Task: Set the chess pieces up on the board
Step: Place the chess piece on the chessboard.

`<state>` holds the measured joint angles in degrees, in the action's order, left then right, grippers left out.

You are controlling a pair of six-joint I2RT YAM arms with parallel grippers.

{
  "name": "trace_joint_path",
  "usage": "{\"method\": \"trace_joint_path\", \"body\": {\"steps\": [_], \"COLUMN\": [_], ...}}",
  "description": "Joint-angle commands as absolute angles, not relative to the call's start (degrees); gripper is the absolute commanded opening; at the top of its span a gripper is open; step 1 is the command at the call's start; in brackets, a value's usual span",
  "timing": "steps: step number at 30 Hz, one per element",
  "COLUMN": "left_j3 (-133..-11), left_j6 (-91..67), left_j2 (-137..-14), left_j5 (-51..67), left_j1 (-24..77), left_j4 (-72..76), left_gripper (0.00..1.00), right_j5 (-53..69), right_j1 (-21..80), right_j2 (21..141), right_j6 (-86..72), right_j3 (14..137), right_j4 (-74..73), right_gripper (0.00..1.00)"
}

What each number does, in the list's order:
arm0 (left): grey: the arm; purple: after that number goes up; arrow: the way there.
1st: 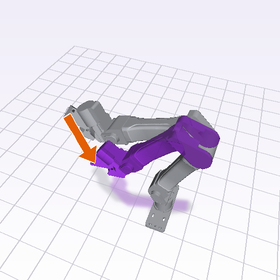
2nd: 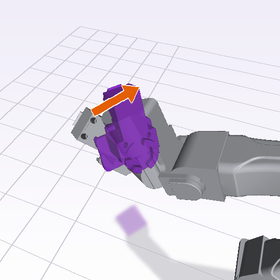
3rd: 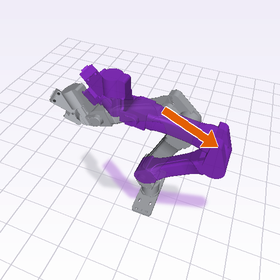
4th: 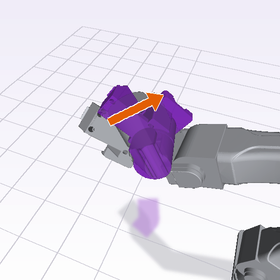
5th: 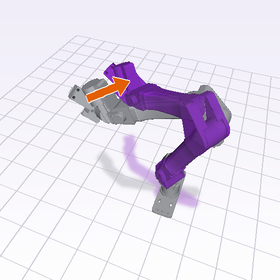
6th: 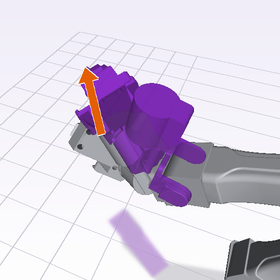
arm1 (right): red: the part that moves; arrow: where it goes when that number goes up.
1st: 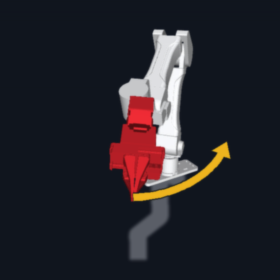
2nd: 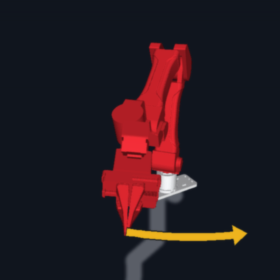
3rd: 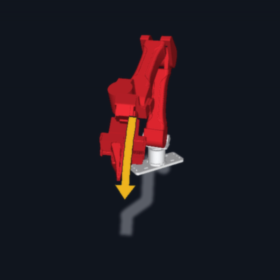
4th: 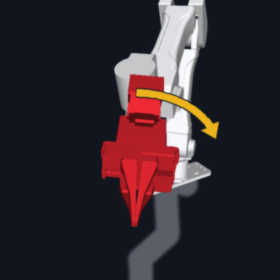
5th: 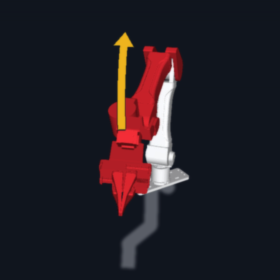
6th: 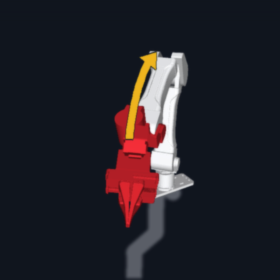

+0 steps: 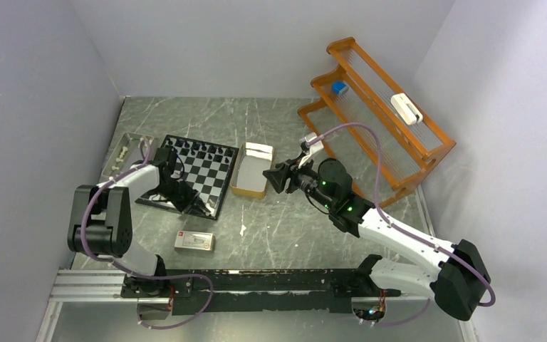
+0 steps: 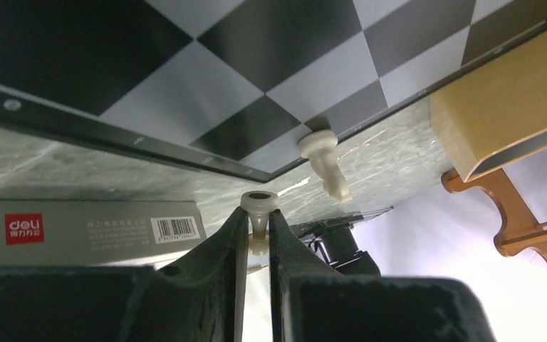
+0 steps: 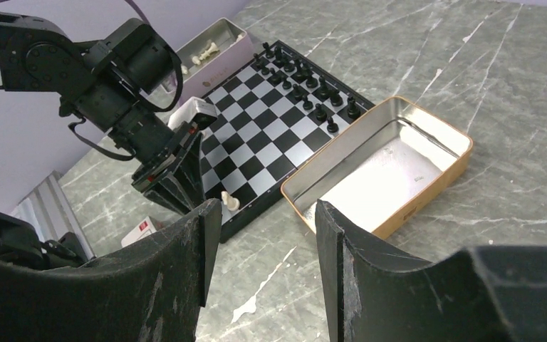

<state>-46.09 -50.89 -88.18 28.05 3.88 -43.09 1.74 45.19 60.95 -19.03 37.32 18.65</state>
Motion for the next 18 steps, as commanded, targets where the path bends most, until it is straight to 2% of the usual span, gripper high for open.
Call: {"method": "trace_joint_path", "body": {"steps": [1,18], "left_j3": [-46.7,-48.5], "left_j6": [-51.8,-50.2], "left_j2": [-90.4,-93.4], "left_j5": [29.0,27.0], "left_j1": [3.6,3.6], "left_j4": [-40.2,-38.7], "left_gripper": [0.06,0.13], "right_j5": [0.2,0.2], "right_j1": [45.3,45.3], "right_j2": [59.9,58.9], "right_j6": [-17.3,-15.9], "right_j3": [37.0,36.9], "right_j4": [19.3,18.7], "right_gripper": [0.55,0.55]}}
